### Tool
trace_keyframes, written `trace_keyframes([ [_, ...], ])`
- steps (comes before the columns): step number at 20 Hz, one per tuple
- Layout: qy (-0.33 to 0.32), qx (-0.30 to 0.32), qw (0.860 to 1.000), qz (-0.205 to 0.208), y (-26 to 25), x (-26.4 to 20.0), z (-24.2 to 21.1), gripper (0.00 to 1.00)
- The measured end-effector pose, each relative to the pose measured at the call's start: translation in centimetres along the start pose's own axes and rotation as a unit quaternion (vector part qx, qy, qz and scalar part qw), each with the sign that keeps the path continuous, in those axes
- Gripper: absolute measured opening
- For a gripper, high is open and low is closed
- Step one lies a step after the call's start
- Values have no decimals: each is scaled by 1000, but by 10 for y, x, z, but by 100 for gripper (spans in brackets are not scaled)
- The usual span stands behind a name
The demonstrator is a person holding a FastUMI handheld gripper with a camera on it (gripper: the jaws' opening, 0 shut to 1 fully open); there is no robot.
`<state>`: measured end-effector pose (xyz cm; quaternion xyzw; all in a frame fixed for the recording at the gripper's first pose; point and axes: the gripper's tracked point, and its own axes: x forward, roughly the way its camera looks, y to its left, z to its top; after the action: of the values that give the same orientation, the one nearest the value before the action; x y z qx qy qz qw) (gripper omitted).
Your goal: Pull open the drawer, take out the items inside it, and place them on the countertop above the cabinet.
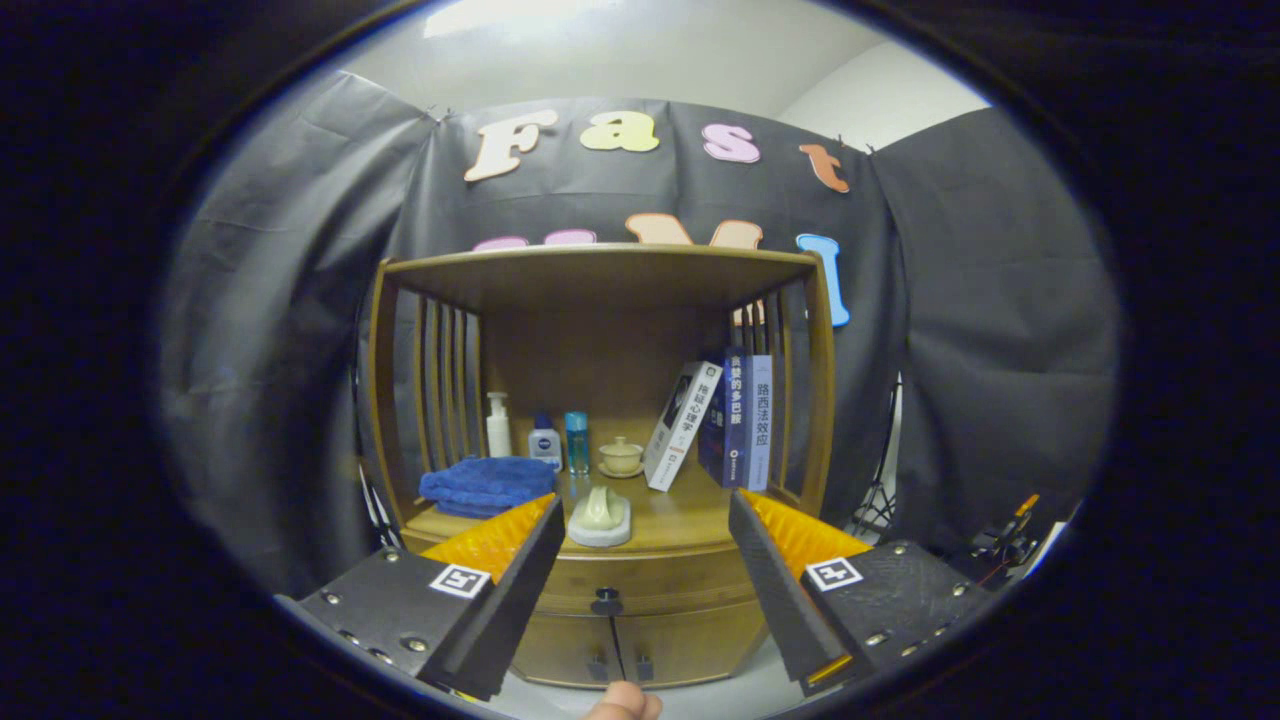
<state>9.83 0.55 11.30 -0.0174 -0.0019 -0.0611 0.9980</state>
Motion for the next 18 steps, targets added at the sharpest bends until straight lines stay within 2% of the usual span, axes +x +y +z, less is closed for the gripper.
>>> trace_keyframes([
  [18, 2, 6, 1000, 24, 23, -4, 1, 99],
])
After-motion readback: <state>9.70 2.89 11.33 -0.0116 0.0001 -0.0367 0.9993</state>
